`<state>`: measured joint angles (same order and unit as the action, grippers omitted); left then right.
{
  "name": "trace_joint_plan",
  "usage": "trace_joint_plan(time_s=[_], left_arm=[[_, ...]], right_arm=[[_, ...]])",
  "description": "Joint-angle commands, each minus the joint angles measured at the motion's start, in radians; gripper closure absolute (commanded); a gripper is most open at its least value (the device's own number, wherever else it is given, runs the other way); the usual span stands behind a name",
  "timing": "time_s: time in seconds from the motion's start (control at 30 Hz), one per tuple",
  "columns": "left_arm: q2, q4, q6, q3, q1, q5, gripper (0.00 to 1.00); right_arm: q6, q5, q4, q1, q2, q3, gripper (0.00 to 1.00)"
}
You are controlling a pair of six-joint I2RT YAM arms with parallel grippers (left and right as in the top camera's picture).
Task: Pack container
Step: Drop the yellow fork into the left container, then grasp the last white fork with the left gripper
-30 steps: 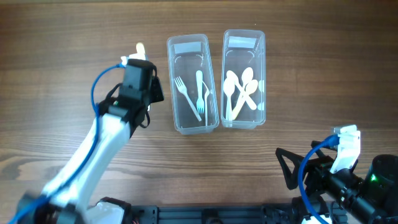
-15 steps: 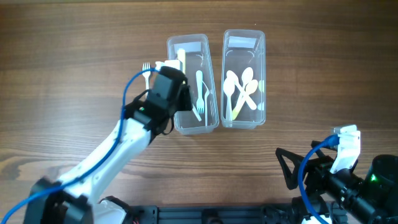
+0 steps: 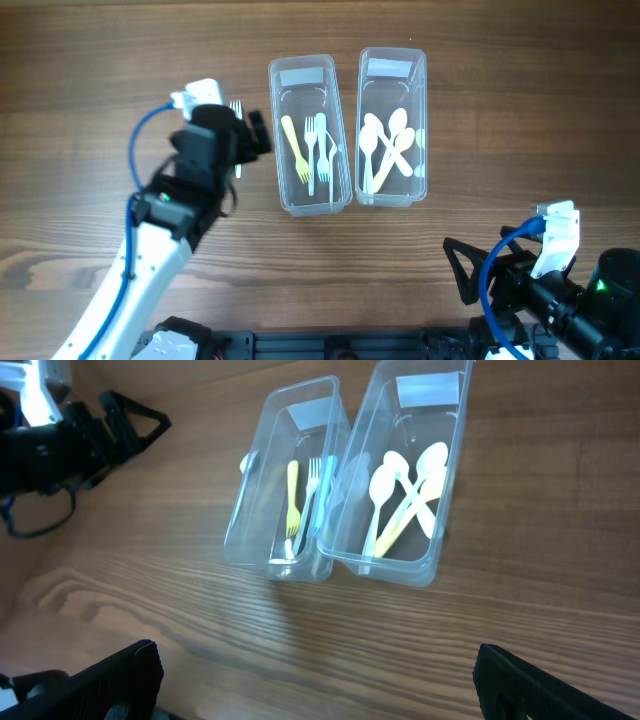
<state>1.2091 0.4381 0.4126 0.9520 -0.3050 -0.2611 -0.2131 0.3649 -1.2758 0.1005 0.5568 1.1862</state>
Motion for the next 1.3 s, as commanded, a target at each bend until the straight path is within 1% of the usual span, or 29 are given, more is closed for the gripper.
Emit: trace_joint_plan(time_s=[0.0, 0.07, 0.13, 0.2, 0.33, 0.5, 0.6, 0.67, 0.77, 0.83, 1.0, 1.07, 1.27], left_arm=[[0.154, -0.042, -0.156, 0.006, 0.143, 0.163, 0.00], [0.248, -0.091, -0.200, 0.006, 0.188, 0.244, 0.00], [0.335, -0.147, -0.217, 0.007, 0.208, 0.285, 0.00], [0.418, -0.223, -0.228, 0.007, 0.200, 0.295, 0.00], [0.514, -0.346, -0.235, 0.007, 0.189, 0.295, 0.00], [0.562, -0.416, -0.249, 0.007, 0.189, 0.294, 0.00], [0.581, -0.452, -0.257, 0.007, 0.189, 0.262, 0.00], [0.593, -0.468, -0.299, 0.007, 0.184, 0.257, 0.00], [0.617, -0.470, -0.317, 0.007, 0.159, 0.155, 0.00], [0.628, -0.475, -0.353, 0.007, 0.146, 0.154, 0.00], [0.645, -0.496, -0.353, 0.007, 0.145, 0.106, 0.01], [0.662, -0.513, -0.353, 0.007, 0.146, 0.093, 0.03], [0.703, -0.542, -0.353, 0.007, 0.144, 0.091, 0.05]], right_arm=[[-0.013, -0.010, 0.003, 0.003, -0.004, 0.003, 0.00], [-0.013, -0.010, 0.003, 0.003, -0.004, 0.003, 0.00], [-0.013, -0.010, 0.003, 0.003, -0.004, 0.003, 0.00], [-0.013, -0.010, 0.003, 0.003, -0.004, 0.003, 0.00], [-0.013, -0.010, 0.003, 0.003, -0.004, 0.003, 0.00], [-0.013, -0.010, 0.003, 0.003, -0.004, 0.003, 0.00], [-0.013, -0.010, 0.003, 0.003, -0.004, 0.003, 0.00], [-0.013, -0.010, 0.003, 0.003, -0.004, 0.003, 0.00], [-0.013, -0.010, 0.003, 0.003, -0.004, 0.003, 0.00], [-0.012, -0.010, 0.003, 0.003, -0.004, 0.003, 0.00], [-0.013, -0.010, 0.003, 0.003, -0.004, 0.003, 0.00], [-0.013, -0.010, 0.003, 0.003, -0.004, 0.003, 0.00], [-0.012, -0.010, 0.003, 0.003, -0.004, 0.003, 0.00]])
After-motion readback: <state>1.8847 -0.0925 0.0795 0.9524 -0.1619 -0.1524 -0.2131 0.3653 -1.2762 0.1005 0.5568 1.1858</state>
